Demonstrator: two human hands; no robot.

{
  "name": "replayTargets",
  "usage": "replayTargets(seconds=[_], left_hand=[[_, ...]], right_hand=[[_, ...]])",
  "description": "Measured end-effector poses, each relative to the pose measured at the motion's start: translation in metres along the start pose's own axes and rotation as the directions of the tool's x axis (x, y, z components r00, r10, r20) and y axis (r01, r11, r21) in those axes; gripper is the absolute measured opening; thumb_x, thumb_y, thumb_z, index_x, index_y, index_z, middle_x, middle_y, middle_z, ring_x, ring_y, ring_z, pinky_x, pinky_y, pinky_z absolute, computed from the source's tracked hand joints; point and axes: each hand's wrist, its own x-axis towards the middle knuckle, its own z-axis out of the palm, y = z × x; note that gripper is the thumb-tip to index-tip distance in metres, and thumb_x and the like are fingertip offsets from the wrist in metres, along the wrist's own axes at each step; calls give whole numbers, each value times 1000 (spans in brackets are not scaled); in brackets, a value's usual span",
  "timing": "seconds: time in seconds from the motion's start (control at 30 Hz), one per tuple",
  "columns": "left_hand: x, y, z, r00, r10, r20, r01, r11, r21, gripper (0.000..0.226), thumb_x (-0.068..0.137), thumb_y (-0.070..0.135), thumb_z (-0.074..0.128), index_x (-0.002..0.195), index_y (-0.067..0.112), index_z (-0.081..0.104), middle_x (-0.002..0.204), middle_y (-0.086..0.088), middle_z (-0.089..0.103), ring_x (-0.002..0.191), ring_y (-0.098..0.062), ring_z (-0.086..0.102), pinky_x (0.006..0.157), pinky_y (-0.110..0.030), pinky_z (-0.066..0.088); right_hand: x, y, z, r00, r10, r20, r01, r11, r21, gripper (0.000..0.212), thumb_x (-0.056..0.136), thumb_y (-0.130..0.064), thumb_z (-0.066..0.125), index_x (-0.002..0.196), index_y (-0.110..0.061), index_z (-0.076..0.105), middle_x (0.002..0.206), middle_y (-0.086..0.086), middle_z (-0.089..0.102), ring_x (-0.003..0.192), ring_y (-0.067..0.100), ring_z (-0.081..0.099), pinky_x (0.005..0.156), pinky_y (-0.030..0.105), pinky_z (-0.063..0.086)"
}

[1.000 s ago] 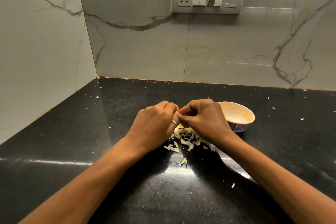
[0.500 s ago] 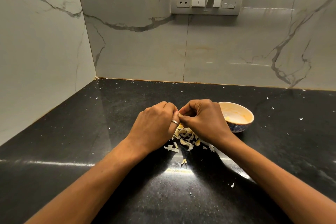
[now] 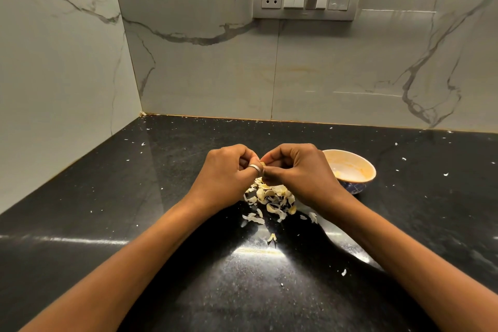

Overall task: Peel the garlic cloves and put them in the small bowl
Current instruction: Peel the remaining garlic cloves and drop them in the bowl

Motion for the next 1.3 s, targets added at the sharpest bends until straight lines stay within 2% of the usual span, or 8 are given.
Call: replayTargets(seconds=[0.17, 0.37, 0.6, 0.83, 0.97, 1.1, 1.2, 1.3], left_hand=[[0, 6, -3, 992, -120, 37, 124, 979, -160, 10, 95, 11, 63, 88, 11, 70, 68, -3, 71, 44, 0, 58, 44, -17, 46], [2, 4, -8, 978, -190, 87, 207, 934, -289, 13, 98, 13, 58, 93, 10, 70, 79, -9, 71, 69, -10, 70, 50, -29, 55], [3, 4, -9, 967, -233, 105, 255, 908, -333, 15, 100, 13, 55, 92, 8, 68, 80, -7, 66, 68, -11, 67, 47, -24, 50], [3, 5, -10, 967, -243, 72, 253, 901, -351, 16, 98, 12, 56, 91, 9, 70, 77, -6, 67, 66, -11, 67, 46, -25, 50], [2, 4, -10, 974, -224, 19, 218, 921, -322, 10, 95, 13, 61, 94, 13, 71, 82, -4, 72, 67, -11, 69, 48, -27, 52], [2, 3, -11, 984, -179, -21, 165, 942, -292, 17, 94, 8, 59, 95, 18, 72, 85, -2, 74, 64, -9, 67, 46, -25, 52], [3, 3, -10, 983, -175, -48, 155, 948, -278, 7, 94, 17, 65, 94, 17, 72, 84, -4, 73, 63, -9, 68, 45, -25, 51], [2, 3, -7, 983, -160, -86, 134, 958, -253, 18, 90, 31, 73, 89, 14, 70, 76, -3, 70, 60, -8, 67, 45, -25, 52]], right_hand=[[0, -2, -2, 996, 76, 56, -86, 972, 219, 15, 84, -4, 77, 99, -3, 74, 86, 14, 77, 85, 31, 76, 80, 38, 62], [-1, -8, -4, 982, 152, 115, -187, 874, 448, 20, 84, 4, 74, 104, 4, 71, 96, 24, 74, 85, 26, 75, 75, 26, 60], [3, -11, -12, 965, 226, 133, -254, 672, 696, 33, 71, -4, 75, 103, 2, 69, 99, 22, 75, 87, 25, 75, 81, 29, 62], [3, -13, -17, 955, 264, 134, -281, 668, 689, 32, 76, -10, 74, 106, -4, 71, 99, 15, 76, 81, 17, 73, 65, 22, 60], [4, -13, -17, 956, 265, 128, -279, 681, 677, 30, 79, -5, 72, 109, 0, 71, 100, 16, 75, 81, 17, 73, 69, 21, 60], [5, -12, -16, 956, 267, 121, -279, 704, 653, 22, 87, 2, 67, 109, 0, 71, 98, 16, 75, 82, 17, 73, 72, 23, 61], [4, -12, -17, 959, 259, 117, -274, 733, 623, 22, 88, 3, 66, 109, -1, 72, 98, 15, 76, 82, 17, 73, 71, 24, 61], [4, -12, -18, 962, 250, 105, -262, 755, 602, 21, 89, 1, 67, 109, -2, 72, 100, 15, 76, 82, 17, 72, 70, 25, 60]])
